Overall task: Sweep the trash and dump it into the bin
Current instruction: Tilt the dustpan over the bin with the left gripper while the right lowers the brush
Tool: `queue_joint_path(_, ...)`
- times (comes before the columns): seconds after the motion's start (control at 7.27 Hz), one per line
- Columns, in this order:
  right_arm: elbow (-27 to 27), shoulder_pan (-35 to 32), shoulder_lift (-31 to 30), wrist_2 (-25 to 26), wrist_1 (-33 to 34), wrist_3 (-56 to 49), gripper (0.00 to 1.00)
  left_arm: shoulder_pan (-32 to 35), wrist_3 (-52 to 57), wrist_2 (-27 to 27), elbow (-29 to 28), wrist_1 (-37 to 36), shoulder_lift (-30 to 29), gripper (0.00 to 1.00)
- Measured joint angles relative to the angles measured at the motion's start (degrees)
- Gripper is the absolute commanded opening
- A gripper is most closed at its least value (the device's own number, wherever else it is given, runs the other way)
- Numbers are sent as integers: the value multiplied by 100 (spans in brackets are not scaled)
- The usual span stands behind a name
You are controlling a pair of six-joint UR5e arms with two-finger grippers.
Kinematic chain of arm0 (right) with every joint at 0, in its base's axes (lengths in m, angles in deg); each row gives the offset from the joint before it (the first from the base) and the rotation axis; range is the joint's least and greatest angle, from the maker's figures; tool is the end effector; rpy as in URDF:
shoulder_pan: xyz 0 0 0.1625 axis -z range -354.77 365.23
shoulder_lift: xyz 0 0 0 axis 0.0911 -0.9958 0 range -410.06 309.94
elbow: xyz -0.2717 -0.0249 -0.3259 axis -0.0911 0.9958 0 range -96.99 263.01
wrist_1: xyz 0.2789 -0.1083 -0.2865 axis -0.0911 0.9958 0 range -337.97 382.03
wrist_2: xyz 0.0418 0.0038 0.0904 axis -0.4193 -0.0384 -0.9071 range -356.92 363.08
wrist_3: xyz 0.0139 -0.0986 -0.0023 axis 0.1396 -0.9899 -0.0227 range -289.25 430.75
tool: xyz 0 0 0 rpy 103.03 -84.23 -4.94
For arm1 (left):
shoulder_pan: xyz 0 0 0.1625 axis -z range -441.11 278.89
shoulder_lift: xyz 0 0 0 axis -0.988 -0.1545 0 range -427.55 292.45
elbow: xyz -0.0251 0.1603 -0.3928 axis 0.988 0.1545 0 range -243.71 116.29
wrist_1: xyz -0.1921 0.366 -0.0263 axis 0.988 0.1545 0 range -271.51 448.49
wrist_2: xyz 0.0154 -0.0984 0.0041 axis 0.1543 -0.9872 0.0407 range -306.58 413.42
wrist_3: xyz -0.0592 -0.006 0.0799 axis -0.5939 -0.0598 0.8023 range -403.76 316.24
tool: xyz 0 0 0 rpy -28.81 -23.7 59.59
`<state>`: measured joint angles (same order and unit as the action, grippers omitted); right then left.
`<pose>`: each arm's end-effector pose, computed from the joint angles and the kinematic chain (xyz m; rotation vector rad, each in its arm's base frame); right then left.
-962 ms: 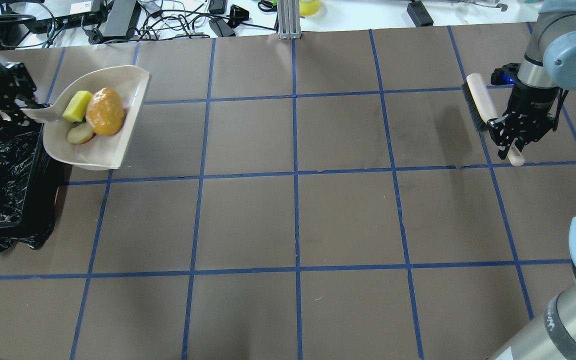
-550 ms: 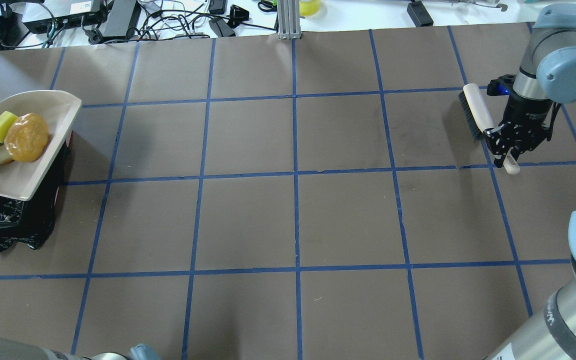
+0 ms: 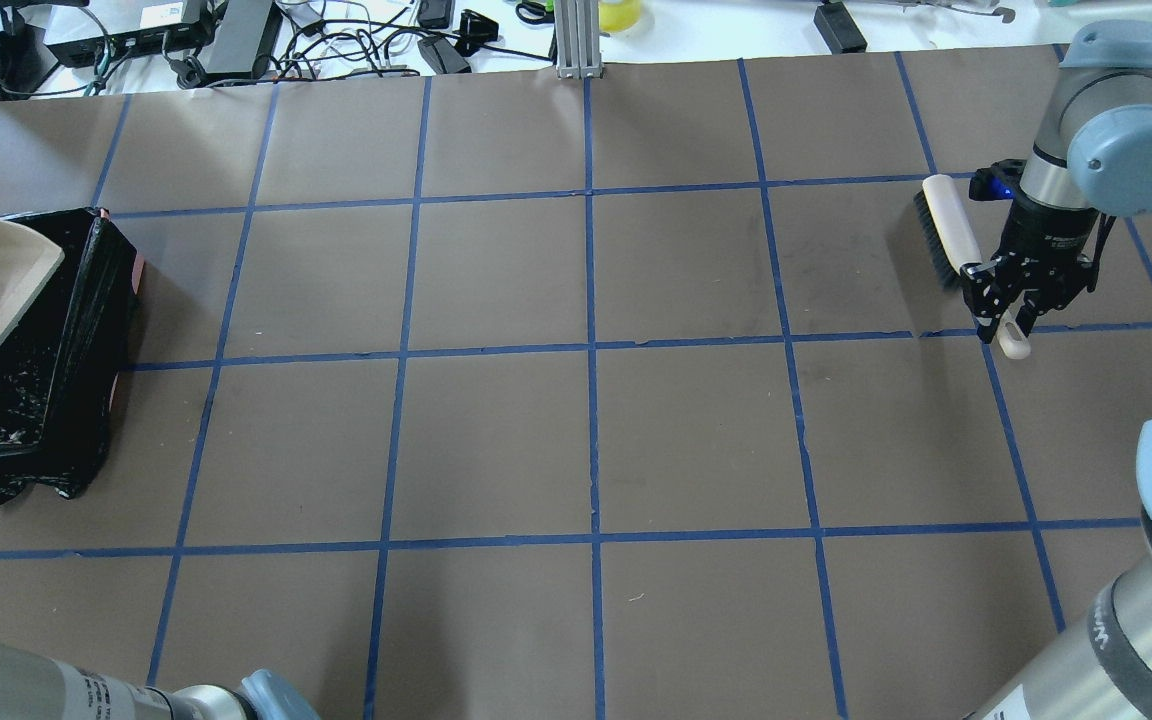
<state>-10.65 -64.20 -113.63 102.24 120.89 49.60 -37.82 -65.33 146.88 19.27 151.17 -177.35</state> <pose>-0.0959 -0.5897 0.2187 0.0614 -3.0623 -0.6238 0.3843 -0.5368 0.4045 -1.6969 2.4825 -0.3548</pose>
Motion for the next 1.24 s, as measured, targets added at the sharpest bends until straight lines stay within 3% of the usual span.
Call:
queue_joint_path(0.55,62,0,-72,-16,-2,14,99,-120,482,266,42,-1465,-450,0)
queue_joint_path(1.24,249,-144,-1348,-334,-459,25,100,199,1296,820,120,-3213,-544,0)
